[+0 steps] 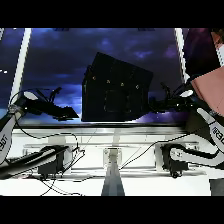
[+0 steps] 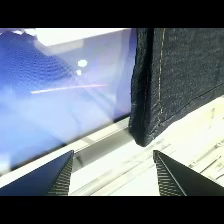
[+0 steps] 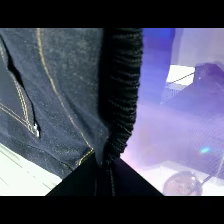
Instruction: Fold the clothes and pants, and hang the long-sleeved shirts on hangers.
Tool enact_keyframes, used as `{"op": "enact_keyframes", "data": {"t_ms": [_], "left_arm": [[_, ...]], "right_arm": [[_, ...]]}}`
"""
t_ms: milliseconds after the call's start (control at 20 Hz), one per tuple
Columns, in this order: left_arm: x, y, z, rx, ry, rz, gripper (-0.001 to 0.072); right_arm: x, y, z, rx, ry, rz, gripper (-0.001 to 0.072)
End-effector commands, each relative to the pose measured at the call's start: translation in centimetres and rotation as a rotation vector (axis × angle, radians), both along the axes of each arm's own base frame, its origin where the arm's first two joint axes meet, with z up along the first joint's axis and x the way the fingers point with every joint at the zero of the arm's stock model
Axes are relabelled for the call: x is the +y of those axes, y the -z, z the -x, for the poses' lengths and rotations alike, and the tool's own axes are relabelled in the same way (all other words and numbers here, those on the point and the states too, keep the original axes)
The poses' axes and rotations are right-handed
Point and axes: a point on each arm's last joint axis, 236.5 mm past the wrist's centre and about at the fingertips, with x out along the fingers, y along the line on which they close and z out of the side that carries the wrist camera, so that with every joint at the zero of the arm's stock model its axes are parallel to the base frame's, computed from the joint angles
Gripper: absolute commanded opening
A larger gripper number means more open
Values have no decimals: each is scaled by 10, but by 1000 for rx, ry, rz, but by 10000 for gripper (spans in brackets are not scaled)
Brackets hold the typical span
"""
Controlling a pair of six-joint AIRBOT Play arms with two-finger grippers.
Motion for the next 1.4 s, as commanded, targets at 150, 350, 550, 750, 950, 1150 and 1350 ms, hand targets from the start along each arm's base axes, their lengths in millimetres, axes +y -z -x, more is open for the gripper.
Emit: {"op": "enact_keyframes", "data": {"t_ms": [150,350,550,750,950,1150,1350], "left_arm": [[-15,6,1,-59,15,49,533],[-27,14,-3,-98,61,36,532],[-56,25,2,-140,175,52,413],[-58,30,-18,-217,174,0,24],[-59,-18,-71,-382,197,8,23],[-46,-143,-154,-781,181,-52,23],[-13,-324,-166,-1235,75,-146,23]], "right_arm": [[3,-3,1,-5,-13,-17,36],[2,-3,-1,-15,-12,-10,35],[5,-6,3,-12,-35,-29,35],[17,-21,8,-41,-145,-68,34],[45,-67,-20,-241,-318,-21,33],[72,-167,-65,-623,-457,86,34],[89,-335,-79,-958,-275,7,35]]}}
